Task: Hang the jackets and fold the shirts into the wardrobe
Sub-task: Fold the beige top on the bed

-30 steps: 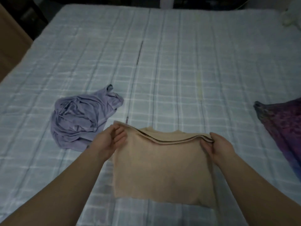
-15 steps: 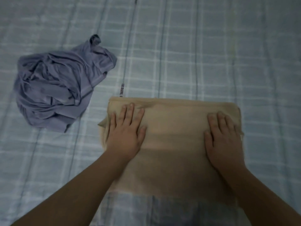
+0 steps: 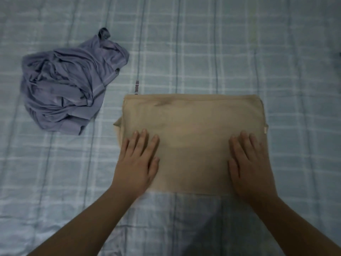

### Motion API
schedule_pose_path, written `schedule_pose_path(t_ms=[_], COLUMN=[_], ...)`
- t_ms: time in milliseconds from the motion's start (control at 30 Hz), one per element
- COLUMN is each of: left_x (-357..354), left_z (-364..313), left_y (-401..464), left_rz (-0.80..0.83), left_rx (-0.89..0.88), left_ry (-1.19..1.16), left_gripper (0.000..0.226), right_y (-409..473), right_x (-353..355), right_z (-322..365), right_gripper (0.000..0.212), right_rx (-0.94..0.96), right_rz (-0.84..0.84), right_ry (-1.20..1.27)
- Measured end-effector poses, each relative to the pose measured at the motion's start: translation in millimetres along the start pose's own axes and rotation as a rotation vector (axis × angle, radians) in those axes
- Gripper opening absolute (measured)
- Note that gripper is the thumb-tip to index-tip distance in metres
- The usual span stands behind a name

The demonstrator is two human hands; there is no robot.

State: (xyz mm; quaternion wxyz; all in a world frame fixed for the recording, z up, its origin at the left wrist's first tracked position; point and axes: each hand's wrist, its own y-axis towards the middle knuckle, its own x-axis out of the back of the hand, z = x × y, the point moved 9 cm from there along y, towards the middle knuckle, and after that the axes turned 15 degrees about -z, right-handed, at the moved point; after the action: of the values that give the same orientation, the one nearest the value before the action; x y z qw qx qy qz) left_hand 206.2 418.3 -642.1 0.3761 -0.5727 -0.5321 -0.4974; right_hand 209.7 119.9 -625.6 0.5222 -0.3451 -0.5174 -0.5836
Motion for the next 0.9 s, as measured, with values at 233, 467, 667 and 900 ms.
schedule_pose_path(t_ms=[233, 467, 667, 900], left_x=[-14, -16, -4, 0], left_z=[19, 22, 19, -45], left_y=[-32, -38, -38, -73], left_rz=[-0.064, -0.064, -0.008, 0.007], left_rx=[-0.073, -0.045, 0.018, -0.275], left_ry=[0.011, -0.011, 0.042, -0.066], left_gripper=[0.056, 0.057, 0.058, 0.067], right_y=[-58, -64, -59, -77], right_x=[-11, -16, -3, -7], right_z=[-22, -25, -17, 22], right_gripper=[0.059, 0.059, 0.060, 0.072], right_rx=[-0.025, -0.020, -0.117, 0.241], right_rz=[0.044, 0.075, 0.106, 0.145], right_ry=[-0.037, -0.072, -0.140, -0.065])
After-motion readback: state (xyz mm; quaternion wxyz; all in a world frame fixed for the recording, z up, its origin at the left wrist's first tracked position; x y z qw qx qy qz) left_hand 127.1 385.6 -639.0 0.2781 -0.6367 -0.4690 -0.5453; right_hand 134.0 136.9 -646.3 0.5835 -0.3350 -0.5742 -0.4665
